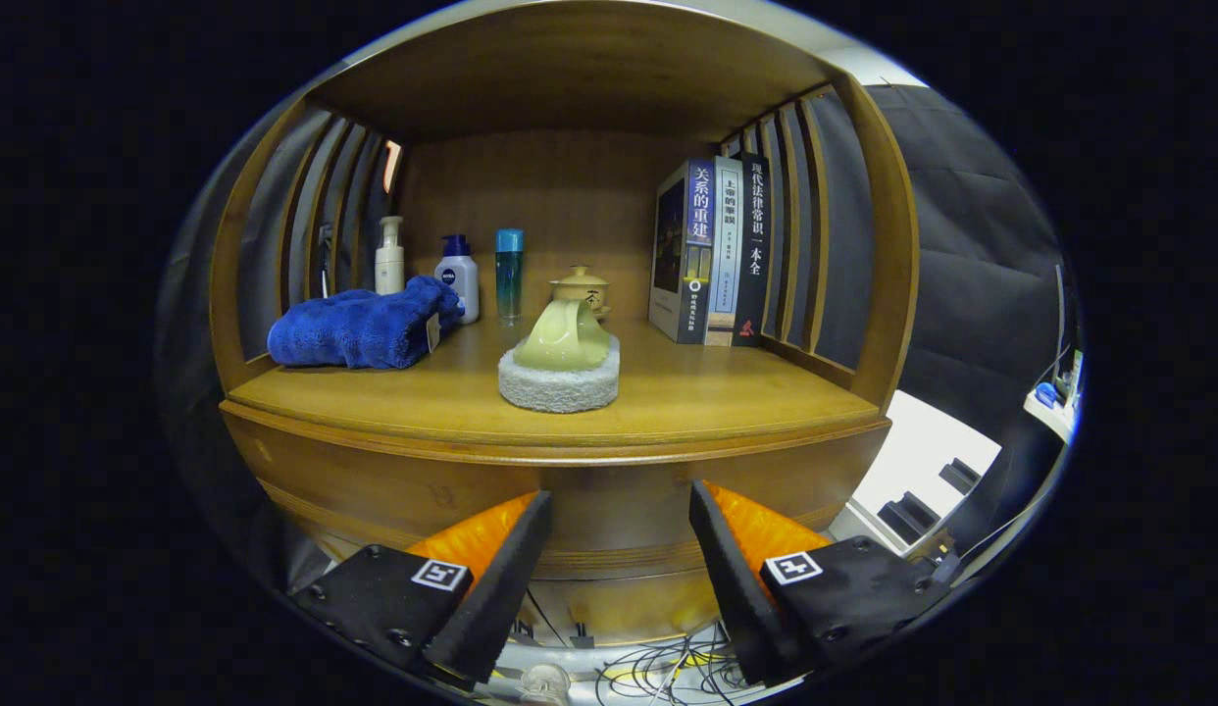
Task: Pull open the drawer, take out the items inside it, and place them on the countertop above the cabinet.
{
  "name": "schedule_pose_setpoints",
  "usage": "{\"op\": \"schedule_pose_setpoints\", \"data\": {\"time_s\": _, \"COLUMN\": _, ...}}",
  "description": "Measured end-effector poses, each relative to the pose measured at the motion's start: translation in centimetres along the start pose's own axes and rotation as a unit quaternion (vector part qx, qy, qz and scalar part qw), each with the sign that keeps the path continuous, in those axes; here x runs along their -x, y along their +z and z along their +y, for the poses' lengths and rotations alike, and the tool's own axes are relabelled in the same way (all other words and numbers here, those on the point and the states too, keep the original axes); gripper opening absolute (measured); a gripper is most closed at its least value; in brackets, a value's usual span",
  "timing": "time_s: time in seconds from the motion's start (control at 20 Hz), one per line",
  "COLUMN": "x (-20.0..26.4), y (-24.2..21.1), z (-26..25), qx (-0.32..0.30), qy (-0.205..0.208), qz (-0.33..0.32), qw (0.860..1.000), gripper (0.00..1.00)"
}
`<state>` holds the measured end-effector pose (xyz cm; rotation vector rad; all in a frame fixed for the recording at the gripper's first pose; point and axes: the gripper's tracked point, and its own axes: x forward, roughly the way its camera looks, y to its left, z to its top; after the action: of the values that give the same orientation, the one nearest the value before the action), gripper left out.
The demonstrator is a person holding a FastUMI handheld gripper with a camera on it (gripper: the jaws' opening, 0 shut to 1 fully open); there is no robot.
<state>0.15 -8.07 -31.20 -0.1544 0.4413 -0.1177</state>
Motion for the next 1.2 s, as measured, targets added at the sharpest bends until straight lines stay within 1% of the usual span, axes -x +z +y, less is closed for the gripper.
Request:
{"op": "schedule_pose_setpoints", "data": {"time_s": 0.1, "x": 0.2, "y": 0.1, "z": -0.1, "qx": 0.009, "qy": -0.001, "qz": -0.003, "qw": 1.000, "gripper": 0.94}}
{"op": "schedule_pose_setpoints", "data": {"time_s": 0.25, "x": 0.4, "y": 0.5, "z": 0.2, "qx": -0.006, "qy": -0.002, "qz": 0.002, "qw": 1.000, "gripper": 0.94}}
{"op": "schedule_pose_setpoints", "data": {"time_s": 0.35, "x": 0.9, "y": 2.1, "z": 0.6, "qx": -0.019, "qy": 0.004, "qz": -0.011, "qw": 1.000, "gripper": 0.96}}
{"op": "schedule_pose_setpoints", "data": {"time_s": 0.5, "x": 2.6, "y": 5.6, "z": 1.2, "qx": -0.020, "qy": 0.011, "qz": -0.032, "qw": 0.999, "gripper": 0.97}}
{"op": "schedule_pose_setpoints", "data": {"time_s": 0.75, "x": 7.8, "y": 12.4, "z": 1.9, "qx": -0.022, "qy": 0.021, "qz": -0.077, "qw": 0.997, "gripper": 0.97}}
{"op": "schedule_pose_setpoints", "data": {"time_s": 1.0, "x": 13.0, "y": 18.2, "z": 1.2, "qx": 0.000, "qy": 0.015, "qz": -0.107, "qw": 0.994, "gripper": 0.96}}
{"op": "schedule_pose_setpoints", "data": {"time_s": 1.1, "x": 15.3, "y": 19.8, "z": 1.0, "qx": -0.006, "qy": 0.011, "qz": -0.107, "qw": 0.994, "gripper": 0.96}}
{"op": "schedule_pose_setpoints", "data": {"time_s": 1.2, "x": 17.6, "y": 21.9, "z": 1.0, "qx": -0.020, "qy": 0.019, "qz": -0.117, "qw": 0.993, "gripper": 0.96}}
